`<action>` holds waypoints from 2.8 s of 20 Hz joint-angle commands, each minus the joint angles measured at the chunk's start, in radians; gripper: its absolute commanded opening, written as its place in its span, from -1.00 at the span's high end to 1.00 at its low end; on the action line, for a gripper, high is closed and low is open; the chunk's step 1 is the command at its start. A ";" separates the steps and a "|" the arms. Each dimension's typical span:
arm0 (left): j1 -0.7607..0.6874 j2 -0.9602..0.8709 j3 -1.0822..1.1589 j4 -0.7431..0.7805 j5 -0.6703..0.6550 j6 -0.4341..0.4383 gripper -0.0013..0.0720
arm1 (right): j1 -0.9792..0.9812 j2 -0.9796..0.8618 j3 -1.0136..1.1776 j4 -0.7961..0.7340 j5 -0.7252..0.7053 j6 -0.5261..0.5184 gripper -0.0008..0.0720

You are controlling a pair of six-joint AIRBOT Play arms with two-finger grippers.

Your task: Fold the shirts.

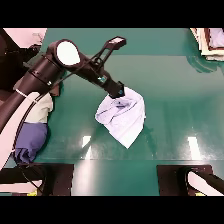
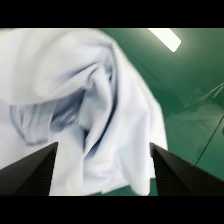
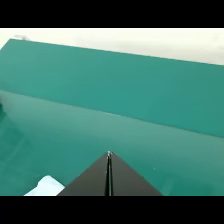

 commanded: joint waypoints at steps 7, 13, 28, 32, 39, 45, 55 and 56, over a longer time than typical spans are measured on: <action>0.191 -0.008 -0.427 -0.004 0.138 0.034 -0.83 | 0.007 -0.068 -0.003 0.002 0.142 0.000 0.93; 0.169 -0.010 -0.591 -0.049 0.286 0.096 -0.83 | 0.064 -0.118 -0.003 0.001 0.145 0.000 0.93; 0.257 0.111 -0.401 -0.023 0.304 0.017 0.90 | 0.157 -0.083 -0.885 0.206 -0.048 0.040 -0.72; 0.257 0.108 -0.402 -0.021 0.274 0.017 0.90 | 0.306 -0.224 -0.932 0.354 -0.198 -0.050 -0.66; 0.257 0.108 -0.401 -0.021 0.236 0.016 0.90 | 0.443 -0.415 -0.750 0.244 -0.204 -0.056 0.90; 0.319 0.263 -0.253 0.137 0.222 -0.028 0.90 | 0.308 -0.220 -0.543 -0.113 -0.061 0.066 0.94; 0.356 0.567 0.197 0.054 0.150 -0.009 0.90 | 0.165 0.099 -0.088 -0.229 0.177 0.078 0.94; 0.356 0.574 0.218 0.047 0.121 -0.009 0.90 | 0.165 0.099 -0.048 -0.231 0.219 0.078 0.94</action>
